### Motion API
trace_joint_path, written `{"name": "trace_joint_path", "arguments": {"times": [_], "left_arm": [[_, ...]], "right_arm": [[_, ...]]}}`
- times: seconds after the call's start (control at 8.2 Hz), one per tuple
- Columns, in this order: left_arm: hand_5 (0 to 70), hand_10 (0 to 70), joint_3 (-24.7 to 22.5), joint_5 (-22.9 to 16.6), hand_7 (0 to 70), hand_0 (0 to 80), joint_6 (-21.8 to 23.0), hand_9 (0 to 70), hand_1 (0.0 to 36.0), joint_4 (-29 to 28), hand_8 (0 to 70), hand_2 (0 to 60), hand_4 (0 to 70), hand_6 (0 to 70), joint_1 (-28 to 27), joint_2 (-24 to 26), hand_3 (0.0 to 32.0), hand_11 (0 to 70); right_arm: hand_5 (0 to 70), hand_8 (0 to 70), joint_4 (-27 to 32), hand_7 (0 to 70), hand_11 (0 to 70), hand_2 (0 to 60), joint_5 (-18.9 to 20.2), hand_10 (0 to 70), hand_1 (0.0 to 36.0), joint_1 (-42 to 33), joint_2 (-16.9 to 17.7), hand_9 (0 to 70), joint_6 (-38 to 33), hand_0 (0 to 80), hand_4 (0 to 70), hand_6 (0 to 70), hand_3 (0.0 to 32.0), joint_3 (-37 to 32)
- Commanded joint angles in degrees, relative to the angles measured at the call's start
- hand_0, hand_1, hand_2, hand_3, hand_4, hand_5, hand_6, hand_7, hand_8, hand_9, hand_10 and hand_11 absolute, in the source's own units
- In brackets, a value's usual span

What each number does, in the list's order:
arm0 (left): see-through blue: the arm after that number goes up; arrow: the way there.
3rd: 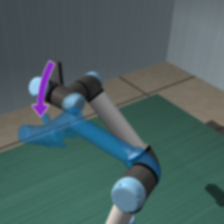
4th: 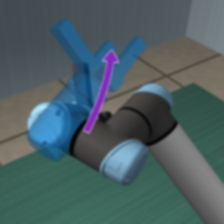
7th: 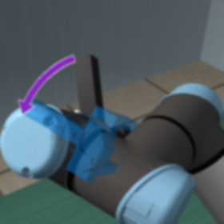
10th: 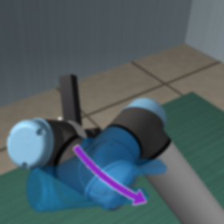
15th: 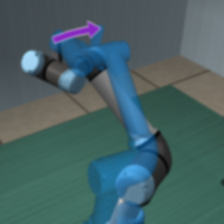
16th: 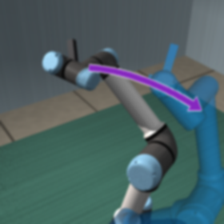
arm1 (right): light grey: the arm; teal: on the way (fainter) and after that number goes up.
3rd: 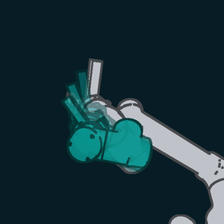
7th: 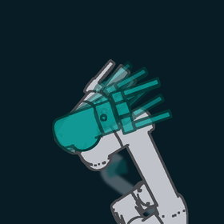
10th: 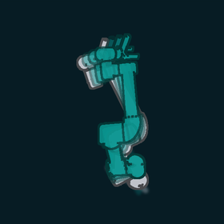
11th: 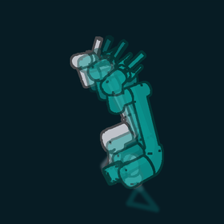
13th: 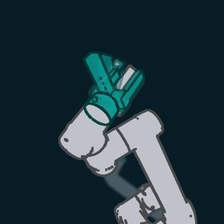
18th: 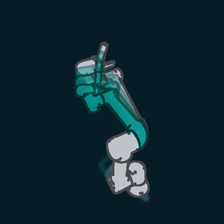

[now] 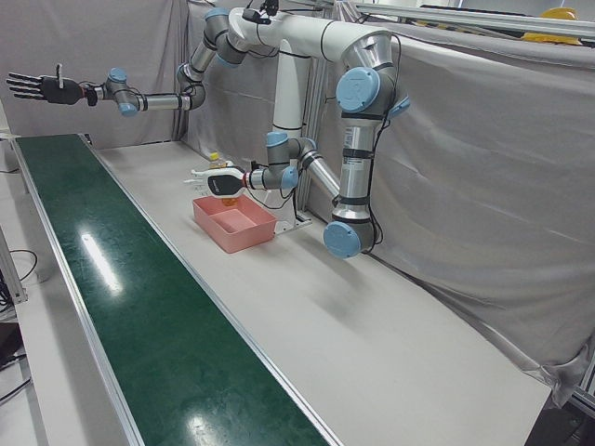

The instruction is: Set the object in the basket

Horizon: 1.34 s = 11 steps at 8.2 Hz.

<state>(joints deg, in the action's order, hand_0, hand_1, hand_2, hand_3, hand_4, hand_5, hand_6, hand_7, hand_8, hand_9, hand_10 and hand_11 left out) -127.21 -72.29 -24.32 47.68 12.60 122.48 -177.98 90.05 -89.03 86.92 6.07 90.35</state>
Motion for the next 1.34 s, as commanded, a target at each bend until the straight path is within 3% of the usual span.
{"name": "trace_joint_path", "arguments": {"times": [0.0, 0.12, 0.24, 0.37, 0.61, 0.85, 0.98, 1.22], "left_arm": [[26.4, 8.9, -0.05, 0.04, 0.0, 47.2, 0.06, 5.7, 29.7, -3.72, 5.4, 60.0, 1.6, 0.0, 0.41, -2.5, 11.4, 15.4], [25.4, 8.9, -0.05, 0.04, 0.0, 59.8, 0.06, 6.5, 15.0, -3.73, 6.0, 1.8, 2.0, 0.0, 0.41, -2.51, 11.2, 15.3], [23.2, 8.7, -0.05, -0.05, 0.0, 74.9, -0.02, 6.8, 3.7, -3.65, 6.2, 0.0, 1.9, 0.0, 0.32, -2.68, 12.0, 14.7], [20.7, 8.7, -0.05, -0.05, 0.0, 61.6, -0.02, 6.2, 0.7, -3.47, 5.6, 0.0, 1.4, 0.0, 0.32, -2.77, 13.0, 14.3], [15.7, 7.6, -0.05, -0.05, 0.0, 51.0, -0.02, 5.6, 0.0, -3.47, 4.9, 0.0, 1.1, 0.0, 0.23, -3.29, 14.6, 11.9], [14.3, 7.9, -0.05, -0.05, 0.0, 53.0, -0.02, 4.4, 0.0, -3.47, 4.2, 0.0, 0.0, 0.0, 0.32, -3.47, 15.4, 12.6], [15.4, 8.5, -0.66, -0.05, 0.0, 60.3, 0.32, 4.6, 0.5, -3.47, 4.4, 0.0, 0.0, 0.0, 0.75, -3.39, 15.4, 13.9], [15.7, 7.9, -8.1, -0.22, 0.0, 60.4, 1.11, 4.7, 0.8, -1.38, 4.5, 0.0, 0.0, 0.0, 8.18, -3.47, 15.6, 13.1]], "right_arm": [[0.0, 0.0, 0.0, 0.0, 0.0, 0.0, 0.03, 0.0, 0.0, 0.0, 0.0, 0.0, 0.0, 0.0, 0.0, 0.0, 0.0, 0.09], [0.0, 0.0, 0.0, 0.0, 0.0, 0.0, 0.04, 0.0, 0.0, 0.0, 0.0, 0.0, 0.0, 0.0, 0.0, 0.0, 0.0, 0.09], [0.0, 0.0, 0.0, 0.0, 0.0, 0.0, -0.05, 0.0, 0.0, 0.0, 0.0, 0.0, 0.0, 0.0, 0.0, 0.0, 0.0, 0.09], [0.0, 0.0, 0.0, 0.0, 0.0, 0.0, 0.03, 0.0, 0.0, 0.0, 0.0, 0.0, 0.0, 0.0, 0.0, 0.0, 0.0, 0.09], [0.0, 0.0, 0.0, 0.0, 0.0, 0.0, -0.05, 0.0, 0.0, 0.0, 0.0, 0.0, 0.0, 0.0, 0.0, 0.0, 0.0, 0.09], [0.0, 0.0, 0.0, 0.0, 0.0, 0.0, -0.05, 0.0, 0.0, 0.0, 0.0, 0.0, -0.09, 0.0, 0.0, 0.0, 0.0, 0.09], [0.0, 0.0, 0.0, 0.0, 0.0, 0.0, -0.05, 0.0, 0.0, 0.0, 0.0, 0.0, 0.0, 0.0, 0.0, 0.0, 0.0, 0.09], [0.0, 0.0, 0.0, 0.0, 0.0, 0.0, -0.05, 0.0, 0.0, 0.0, 0.0, 0.0, 0.0, 0.0, 0.0, 0.0, 0.0, 0.17]]}}
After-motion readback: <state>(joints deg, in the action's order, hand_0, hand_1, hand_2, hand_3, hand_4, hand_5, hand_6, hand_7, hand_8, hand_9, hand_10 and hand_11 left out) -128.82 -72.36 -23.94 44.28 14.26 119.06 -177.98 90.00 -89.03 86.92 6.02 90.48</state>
